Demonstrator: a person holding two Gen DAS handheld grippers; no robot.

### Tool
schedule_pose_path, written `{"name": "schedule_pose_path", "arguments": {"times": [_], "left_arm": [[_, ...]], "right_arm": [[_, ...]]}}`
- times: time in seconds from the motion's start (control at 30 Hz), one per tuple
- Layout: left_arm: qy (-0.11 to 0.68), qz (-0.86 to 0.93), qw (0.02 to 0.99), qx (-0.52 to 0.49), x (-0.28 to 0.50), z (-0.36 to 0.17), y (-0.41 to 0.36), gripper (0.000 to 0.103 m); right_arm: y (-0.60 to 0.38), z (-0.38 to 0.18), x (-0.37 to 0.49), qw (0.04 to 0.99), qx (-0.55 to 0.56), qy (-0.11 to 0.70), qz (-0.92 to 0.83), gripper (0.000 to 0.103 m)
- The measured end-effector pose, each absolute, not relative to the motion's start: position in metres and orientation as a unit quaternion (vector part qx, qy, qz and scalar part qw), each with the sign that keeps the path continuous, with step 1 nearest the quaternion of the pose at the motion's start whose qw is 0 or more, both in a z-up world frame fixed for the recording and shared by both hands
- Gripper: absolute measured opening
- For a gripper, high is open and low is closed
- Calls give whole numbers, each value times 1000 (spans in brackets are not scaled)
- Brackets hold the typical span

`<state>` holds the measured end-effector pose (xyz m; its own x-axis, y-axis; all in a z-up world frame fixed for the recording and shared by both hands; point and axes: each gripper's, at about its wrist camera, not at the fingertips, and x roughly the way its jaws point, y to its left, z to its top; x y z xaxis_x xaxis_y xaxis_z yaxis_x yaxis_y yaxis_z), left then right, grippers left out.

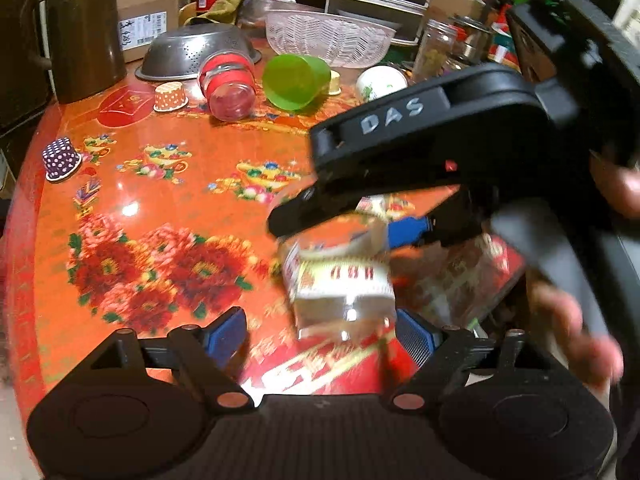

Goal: Flip cup upright
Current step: 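Open the left tool away while the right tool turns the cup rim up, then lower the upright cup onto the table with the right tool and open it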

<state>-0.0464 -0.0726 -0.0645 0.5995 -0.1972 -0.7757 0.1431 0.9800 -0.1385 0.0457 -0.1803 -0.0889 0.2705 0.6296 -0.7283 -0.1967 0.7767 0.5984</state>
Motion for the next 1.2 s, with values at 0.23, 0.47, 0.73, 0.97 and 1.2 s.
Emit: {"name": "schedule_pose_path", "arguments": {"times": [0.23, 0.47, 0.73, 0.97, 1.2], "left_arm": [[410, -89, 907, -34, -88, -55, -22, 84], [367, -73, 917, -139, -100, -54, 36, 84], [336, -68, 924, -172, -94, -55, 54, 84], [310, -88, 928, -185, -98, -57, 58, 84], [308, -96, 922, -215, -97, -67, 66, 84]], "right_arm": [[-189, -90, 46, 770, 217, 535, 272, 68], [-193, -79, 35, 809, 203, 480, 273, 69], [-182, -50, -20, 926, 111, 249, 261, 69], [-174, -85, -68, 973, 37, 22, 226, 68], [-156, -127, -105, 968, 5, -97, 231, 68]]}}
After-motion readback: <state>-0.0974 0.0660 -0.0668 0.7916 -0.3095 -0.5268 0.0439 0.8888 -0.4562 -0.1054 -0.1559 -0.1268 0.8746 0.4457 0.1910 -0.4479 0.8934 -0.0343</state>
